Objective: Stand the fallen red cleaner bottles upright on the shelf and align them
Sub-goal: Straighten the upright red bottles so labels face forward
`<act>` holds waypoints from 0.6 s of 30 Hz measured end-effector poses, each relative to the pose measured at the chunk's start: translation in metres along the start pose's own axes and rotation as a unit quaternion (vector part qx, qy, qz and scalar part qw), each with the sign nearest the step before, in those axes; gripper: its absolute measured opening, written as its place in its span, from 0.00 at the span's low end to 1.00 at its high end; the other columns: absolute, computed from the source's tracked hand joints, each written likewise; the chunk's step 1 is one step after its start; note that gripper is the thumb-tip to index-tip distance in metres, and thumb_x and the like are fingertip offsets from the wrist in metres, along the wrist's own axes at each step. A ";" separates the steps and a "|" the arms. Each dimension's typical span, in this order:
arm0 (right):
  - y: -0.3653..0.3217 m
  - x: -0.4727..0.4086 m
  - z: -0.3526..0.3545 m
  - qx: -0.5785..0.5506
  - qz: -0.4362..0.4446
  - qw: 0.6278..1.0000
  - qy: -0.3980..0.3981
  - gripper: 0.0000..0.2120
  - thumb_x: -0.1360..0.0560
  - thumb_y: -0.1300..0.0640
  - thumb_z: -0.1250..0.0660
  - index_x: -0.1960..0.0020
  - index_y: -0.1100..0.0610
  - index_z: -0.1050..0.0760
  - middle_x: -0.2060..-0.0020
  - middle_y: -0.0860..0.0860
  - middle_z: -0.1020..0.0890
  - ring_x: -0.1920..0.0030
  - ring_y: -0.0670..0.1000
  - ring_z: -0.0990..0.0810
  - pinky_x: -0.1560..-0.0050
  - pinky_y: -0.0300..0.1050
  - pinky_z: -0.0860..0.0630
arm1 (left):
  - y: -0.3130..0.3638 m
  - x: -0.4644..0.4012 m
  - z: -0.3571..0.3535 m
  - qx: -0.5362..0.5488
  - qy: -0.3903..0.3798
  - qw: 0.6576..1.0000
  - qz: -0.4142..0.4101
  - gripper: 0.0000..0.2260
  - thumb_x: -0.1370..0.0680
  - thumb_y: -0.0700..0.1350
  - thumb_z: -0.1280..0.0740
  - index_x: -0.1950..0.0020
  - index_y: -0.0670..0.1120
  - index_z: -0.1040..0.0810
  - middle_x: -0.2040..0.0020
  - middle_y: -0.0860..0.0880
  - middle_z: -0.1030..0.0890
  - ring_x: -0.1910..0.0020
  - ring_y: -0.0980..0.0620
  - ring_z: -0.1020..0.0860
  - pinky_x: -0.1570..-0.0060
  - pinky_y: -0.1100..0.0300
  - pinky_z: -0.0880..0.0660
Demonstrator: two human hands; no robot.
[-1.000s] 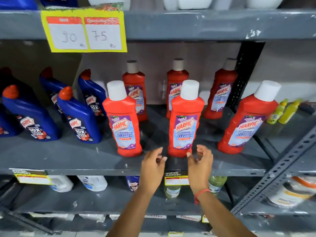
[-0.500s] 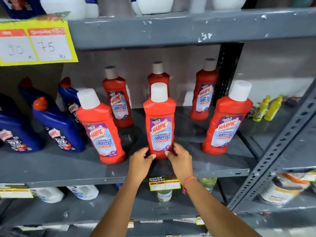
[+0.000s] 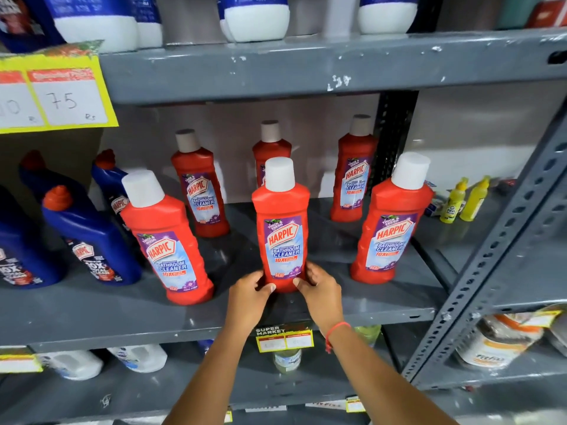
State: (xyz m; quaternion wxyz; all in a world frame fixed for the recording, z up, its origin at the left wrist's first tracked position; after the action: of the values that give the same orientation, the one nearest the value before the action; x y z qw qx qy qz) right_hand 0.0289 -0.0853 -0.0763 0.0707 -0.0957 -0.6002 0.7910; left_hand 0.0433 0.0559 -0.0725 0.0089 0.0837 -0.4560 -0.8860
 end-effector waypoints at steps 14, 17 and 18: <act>0.035 0.031 0.107 -0.103 -0.036 0.959 0.261 0.20 0.28 0.66 0.35 0.38 0.54 0.34 0.41 0.54 0.26 0.41 0.54 0.27 0.40 0.49 0.29 | 0.067 0.053 -0.066 0.049 0.016 0.989 -0.141 0.09 0.26 0.39 0.36 0.47 0.42 0.21 0.51 0.43 0.19 0.53 0.48 0.21 0.52 0.68 0.31; 0.041 0.014 0.121 -0.062 -0.077 0.974 0.204 0.32 0.28 0.63 0.34 0.29 0.55 0.44 0.35 0.49 0.30 0.34 0.51 0.31 0.37 0.44 0.35 | 0.087 0.043 -0.100 0.038 -0.067 0.990 -0.121 0.17 0.24 0.40 0.39 0.35 0.42 0.30 0.37 0.42 0.24 0.39 0.46 0.27 0.39 0.62 0.33; 0.039 0.008 0.124 -0.048 -0.084 0.979 0.178 0.33 0.28 0.61 0.33 0.28 0.53 0.44 0.40 0.47 0.28 0.39 0.49 0.29 0.40 0.42 0.33 | 0.092 0.038 -0.108 0.034 -0.082 0.990 -0.106 0.19 0.24 0.40 0.39 0.33 0.43 0.33 0.35 0.42 0.26 0.36 0.46 0.28 0.38 0.61 0.34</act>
State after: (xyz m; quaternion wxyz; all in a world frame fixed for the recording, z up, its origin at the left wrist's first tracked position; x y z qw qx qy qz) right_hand -0.0076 -0.2102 -0.0823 0.2377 -0.1878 -0.6214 0.7225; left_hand 0.0170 -0.0888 -0.0652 -0.1255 0.0594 -0.4735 -0.8698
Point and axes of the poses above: each hand's wrist, its own x-axis away from the middle knuckle, its own z-axis out of the back of the hand, y = z × x, the point moved 3 cm from there along -x, towards the middle knuckle
